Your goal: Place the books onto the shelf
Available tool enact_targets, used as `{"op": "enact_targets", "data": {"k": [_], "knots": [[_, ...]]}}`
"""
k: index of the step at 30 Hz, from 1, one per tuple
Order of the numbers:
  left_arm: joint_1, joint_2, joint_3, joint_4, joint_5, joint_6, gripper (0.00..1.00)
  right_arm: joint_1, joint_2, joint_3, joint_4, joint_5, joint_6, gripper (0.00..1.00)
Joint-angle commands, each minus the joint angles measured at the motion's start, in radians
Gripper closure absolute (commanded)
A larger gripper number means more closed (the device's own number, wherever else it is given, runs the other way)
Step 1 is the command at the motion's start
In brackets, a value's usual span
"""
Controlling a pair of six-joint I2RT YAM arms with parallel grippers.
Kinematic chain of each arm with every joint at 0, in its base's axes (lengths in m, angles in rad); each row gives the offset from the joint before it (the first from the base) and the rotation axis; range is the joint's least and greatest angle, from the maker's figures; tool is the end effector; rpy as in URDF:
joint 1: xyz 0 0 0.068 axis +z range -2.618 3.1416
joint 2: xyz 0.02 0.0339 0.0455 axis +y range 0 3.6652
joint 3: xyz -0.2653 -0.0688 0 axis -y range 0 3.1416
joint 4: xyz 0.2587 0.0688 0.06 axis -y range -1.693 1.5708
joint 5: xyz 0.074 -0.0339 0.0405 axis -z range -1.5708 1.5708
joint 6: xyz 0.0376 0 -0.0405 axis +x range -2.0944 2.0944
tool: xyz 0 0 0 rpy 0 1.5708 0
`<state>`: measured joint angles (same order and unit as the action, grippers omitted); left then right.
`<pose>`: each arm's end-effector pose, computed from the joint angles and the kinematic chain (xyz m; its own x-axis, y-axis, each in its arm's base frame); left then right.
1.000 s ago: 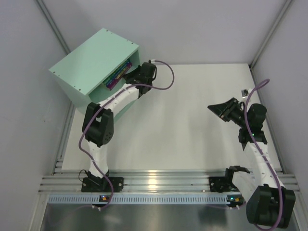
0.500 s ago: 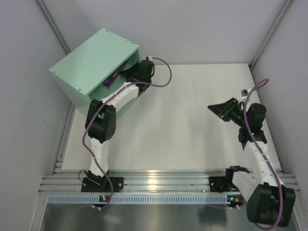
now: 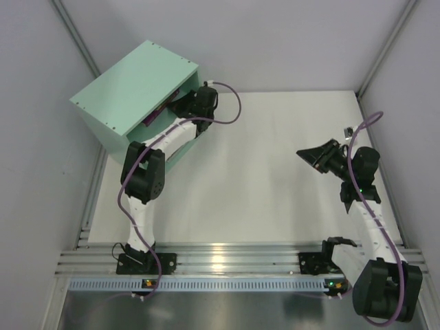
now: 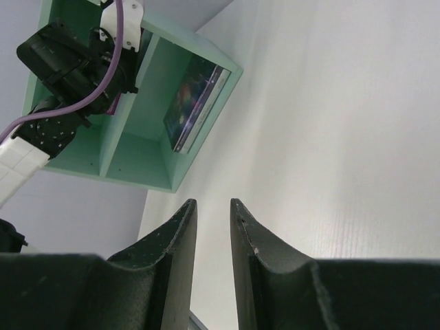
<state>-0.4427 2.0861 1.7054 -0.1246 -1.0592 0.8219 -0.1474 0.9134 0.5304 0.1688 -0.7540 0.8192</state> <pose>0.4605 -0.1820 0.2592 -0.6492 0.7046 -0.2866 -0.0062 0.3718 0.9283 0.2208 -0.0068 0.2609 -0.5488 0.6199 -0.5609 -0.2251 0.5366 0.8133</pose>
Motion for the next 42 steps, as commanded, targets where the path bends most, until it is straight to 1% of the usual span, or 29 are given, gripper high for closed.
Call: {"op": "enact_targets", "data": {"k": [1, 9, 23, 27, 32, 33, 34, 35, 36, 38, 42], "knots": [[0.036, -0.057, -0.018, 0.056, -0.048, -0.003, 1.0, -0.018, 0.002, -0.001, 0.066, -0.001, -0.011, 0.74], [0.038, -0.106, -0.085, 0.069, -0.068, -0.012, 1.0, -0.018, -0.001, -0.009, 0.078, -0.004, -0.002, 0.74], [0.082, -0.133, -0.107, 0.036, -0.125, -0.043, 1.0, -0.02, -0.027, -0.018, 0.078, -0.011, 0.009, 0.74], [0.079, -0.162, -0.165, 0.149, -0.125, 0.022, 1.0, -0.021, -0.028, -0.021, 0.078, -0.011, 0.008, 0.74], [0.075, -0.187, -0.219, 0.18, -0.096, 0.046, 1.0, -0.021, -0.021, -0.023, 0.08, -0.01, 0.006, 0.74], [0.073, -0.193, -0.236, 0.209, -0.093, 0.062, 1.0, -0.021, -0.021, -0.024, 0.081, -0.01, 0.006, 0.74], [0.075, -0.195, -0.268, 0.242, -0.099, 0.112, 1.0, -0.021, -0.019, -0.026, 0.084, -0.008, 0.008, 0.74], [0.078, -0.193, -0.28, 0.311, -0.105, 0.143, 1.0, -0.021, -0.018, -0.026, 0.086, -0.007, 0.008, 0.74], [0.081, -0.183, -0.286, 0.33, -0.116, 0.166, 1.0, -0.021, -0.016, -0.024, 0.086, -0.008, 0.008, 0.74], [0.081, -0.173, -0.291, 0.348, -0.14, 0.192, 1.0, -0.021, -0.013, -0.023, 0.087, -0.013, 0.006, 0.74], [0.075, -0.173, -0.293, 0.356, -0.143, 0.186, 1.0, -0.024, -0.016, -0.021, 0.087, -0.011, 0.006, 0.74]]}}
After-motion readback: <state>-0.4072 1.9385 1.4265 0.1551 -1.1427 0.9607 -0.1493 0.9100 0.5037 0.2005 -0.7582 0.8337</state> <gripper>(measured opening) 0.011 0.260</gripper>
